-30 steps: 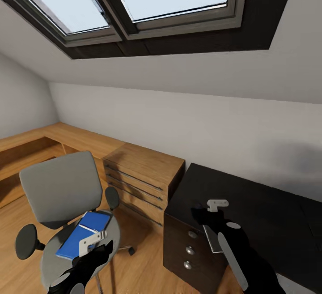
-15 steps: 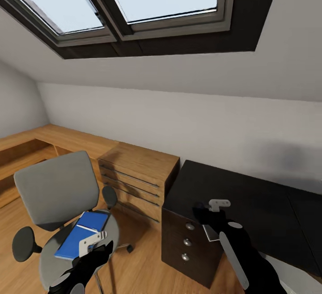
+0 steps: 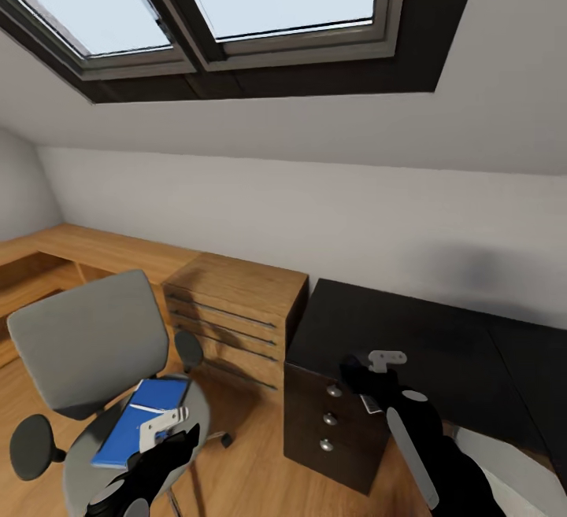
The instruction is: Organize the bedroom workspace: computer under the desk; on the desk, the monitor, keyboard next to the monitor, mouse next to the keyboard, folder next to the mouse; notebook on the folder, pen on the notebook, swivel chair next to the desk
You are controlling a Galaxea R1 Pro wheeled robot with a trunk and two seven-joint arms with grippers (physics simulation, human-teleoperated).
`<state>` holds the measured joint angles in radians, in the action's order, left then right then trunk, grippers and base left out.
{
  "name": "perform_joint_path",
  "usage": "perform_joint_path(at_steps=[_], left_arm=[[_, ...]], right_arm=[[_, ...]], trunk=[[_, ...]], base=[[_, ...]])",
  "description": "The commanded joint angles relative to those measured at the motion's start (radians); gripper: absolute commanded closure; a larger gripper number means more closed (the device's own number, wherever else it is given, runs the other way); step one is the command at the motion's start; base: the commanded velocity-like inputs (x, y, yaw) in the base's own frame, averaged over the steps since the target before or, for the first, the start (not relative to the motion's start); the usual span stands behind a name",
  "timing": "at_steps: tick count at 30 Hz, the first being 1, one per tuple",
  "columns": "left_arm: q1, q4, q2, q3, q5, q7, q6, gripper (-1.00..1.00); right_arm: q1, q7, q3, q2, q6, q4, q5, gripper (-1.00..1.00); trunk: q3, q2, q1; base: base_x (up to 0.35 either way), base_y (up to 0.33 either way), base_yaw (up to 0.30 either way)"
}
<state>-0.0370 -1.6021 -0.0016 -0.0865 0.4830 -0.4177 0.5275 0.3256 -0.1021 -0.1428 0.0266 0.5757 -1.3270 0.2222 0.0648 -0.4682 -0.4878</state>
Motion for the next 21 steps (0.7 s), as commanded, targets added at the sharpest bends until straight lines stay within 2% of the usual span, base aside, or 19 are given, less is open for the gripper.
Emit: perform_joint_path(at_steps=[1,5,7,13,15,18,21], left_arm=[[0.0,-0.002,0.0,-0.001,0.011,-0.009,0.002,-1.0],[0.0,-0.001,0.0,-0.001,0.011,-0.009,0.003,-1.0],[0.0,-0.001,-0.001,-0.001,0.011,-0.009,0.004,-1.0],[0.0,0.019,-0.001,-0.002,0.011,-0.009,0.003,-1.0],[-0.001,0.081,-0.002,-0.002,0.011,-0.008,-0.002,-1.0],[-0.001,0.157,-0.002,-0.002,0.01,-0.007,-0.009,-1.0],[-0.001,0.26,-0.002,-0.019,0.009,-0.005,-0.073,-1.0]], right_arm=[[0.001,-0.013,-0.003,0.002,0.003,-0.001,0.014,1.0],[0.001,-0.013,0.0,0.002,0.003,-0.001,0.014,1.0],[0.001,-0.013,0.034,0.001,0.004,-0.001,0.015,1.0],[0.001,-0.013,0.097,0.002,0.039,-0.003,0.043,1.0],[0.001,-0.013,0.127,0.002,0.045,-0.003,0.049,1.0],[0.001,-0.012,0.145,0.002,0.048,-0.017,0.051,1.0],[0.0,-0.012,0.156,0.003,0.083,-0.05,0.054,1.0]], trunk=[[0.002,-0.002,-0.001],[0.002,-0.002,-0.001],[0.002,-0.002,-0.001],[0.002,-0.002,-0.001],[0.002,-0.002,-0.001],[0.002,-0.002,-0.001],[0.002,-0.002,-0.001]], base=[[0.001,0.046,-0.267],[0.0,0.021,-0.273],[0.0,0.004,-0.286],[0.0,0.001,-0.257],[0.0,0.0,-0.068],[0.0,0.0,-0.019],[0.0,0.0,-0.005]])
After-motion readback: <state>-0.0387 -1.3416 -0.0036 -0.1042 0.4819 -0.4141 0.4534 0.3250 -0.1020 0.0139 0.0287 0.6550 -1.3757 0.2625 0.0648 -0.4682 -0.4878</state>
